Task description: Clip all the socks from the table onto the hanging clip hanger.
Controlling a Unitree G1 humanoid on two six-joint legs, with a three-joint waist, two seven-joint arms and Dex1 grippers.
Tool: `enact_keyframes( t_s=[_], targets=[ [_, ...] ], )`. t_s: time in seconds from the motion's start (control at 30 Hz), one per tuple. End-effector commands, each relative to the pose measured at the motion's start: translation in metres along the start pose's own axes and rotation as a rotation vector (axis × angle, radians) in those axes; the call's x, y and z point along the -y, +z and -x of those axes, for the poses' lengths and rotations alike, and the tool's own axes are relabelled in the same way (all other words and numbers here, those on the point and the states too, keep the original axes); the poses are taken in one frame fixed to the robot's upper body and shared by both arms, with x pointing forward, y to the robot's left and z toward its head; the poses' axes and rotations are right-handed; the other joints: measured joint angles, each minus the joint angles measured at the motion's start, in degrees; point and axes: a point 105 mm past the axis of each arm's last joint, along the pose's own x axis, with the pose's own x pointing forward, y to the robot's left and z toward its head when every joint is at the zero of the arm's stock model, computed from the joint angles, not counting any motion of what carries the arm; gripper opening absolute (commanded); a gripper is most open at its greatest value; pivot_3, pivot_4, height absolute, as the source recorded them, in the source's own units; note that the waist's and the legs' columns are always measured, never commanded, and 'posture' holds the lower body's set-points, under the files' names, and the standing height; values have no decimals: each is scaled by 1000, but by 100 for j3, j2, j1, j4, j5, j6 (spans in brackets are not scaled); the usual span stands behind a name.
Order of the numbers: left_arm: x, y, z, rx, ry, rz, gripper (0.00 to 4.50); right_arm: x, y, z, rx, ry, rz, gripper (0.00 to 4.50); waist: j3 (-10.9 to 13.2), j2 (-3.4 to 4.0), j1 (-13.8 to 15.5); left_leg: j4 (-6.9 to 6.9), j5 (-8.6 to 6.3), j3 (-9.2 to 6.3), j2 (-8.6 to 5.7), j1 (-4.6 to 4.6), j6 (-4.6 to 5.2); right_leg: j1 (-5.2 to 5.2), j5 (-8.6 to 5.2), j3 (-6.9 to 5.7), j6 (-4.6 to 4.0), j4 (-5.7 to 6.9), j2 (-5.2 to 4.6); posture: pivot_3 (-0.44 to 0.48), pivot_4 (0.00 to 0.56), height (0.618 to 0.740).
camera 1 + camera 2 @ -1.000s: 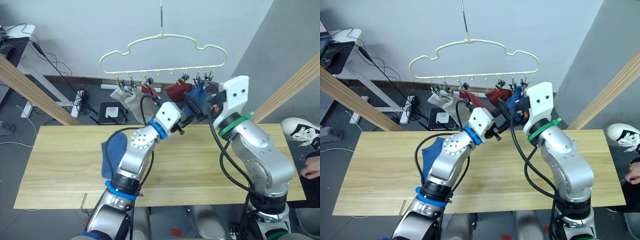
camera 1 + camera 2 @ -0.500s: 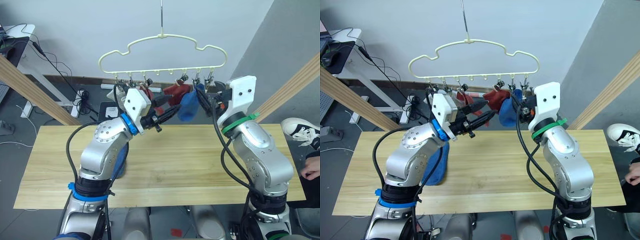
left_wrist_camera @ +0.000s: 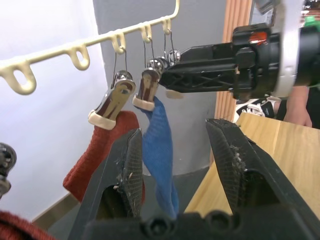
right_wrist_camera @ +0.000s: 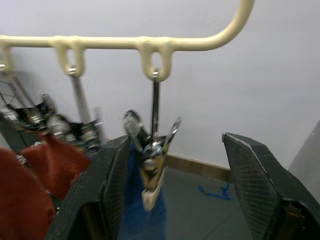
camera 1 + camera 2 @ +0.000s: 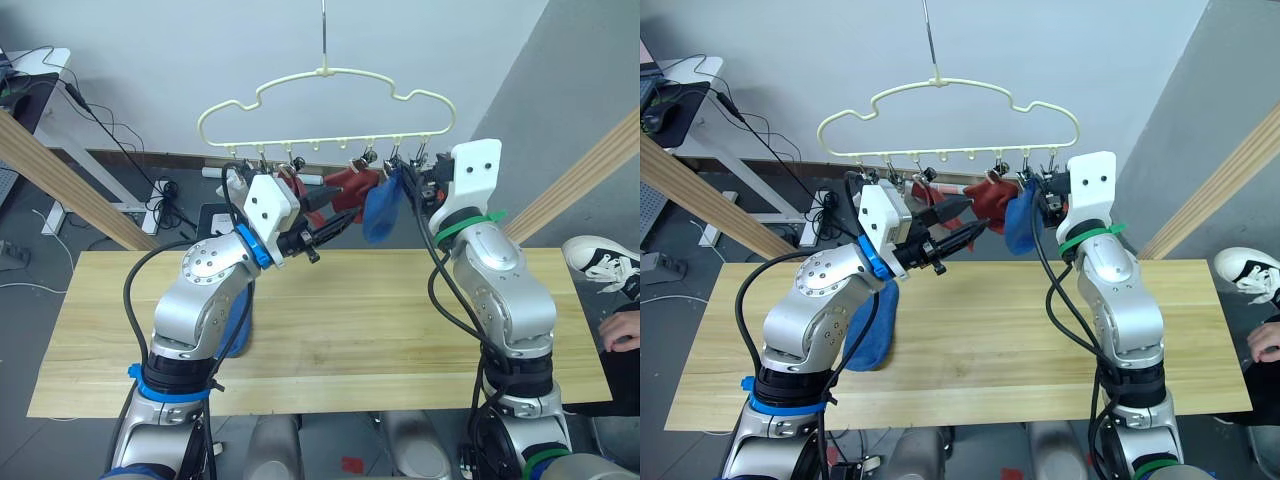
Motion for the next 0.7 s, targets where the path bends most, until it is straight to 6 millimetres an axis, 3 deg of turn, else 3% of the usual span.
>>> enact_keyframes(
  t_s=[0.03,0.23,0.37,0.7],
  targets=[
    [4,6,0,21,-12,-42,2261,4,15,0,69,-30,0,3054,0,0,0,0,0,0,0,0,0,0,0,0,0,0,0,-117,314,740],
    [5,5,-1,21,-13,-47,2261,-1,17,-1,78,-30,-26,3054,0,0,-1,0,0,0,0,0,0,0,0,1,0,1,0,-120,317,740],
    [6,5,-2,22,-14,-48,2261,-4,18,-1,80,-19,-37,2170,0,0,-1,0,0,0,0,0,0,0,0,1,0,1,0,-120,319,740],
    [7,5,-2,19,-15,-51,2261,-10,19,-4,80,-1,-65,2170,0,0,-2,0,0,0,0,0,0,0,0,1,-1,2,0,-116,318,740]
  ],
)
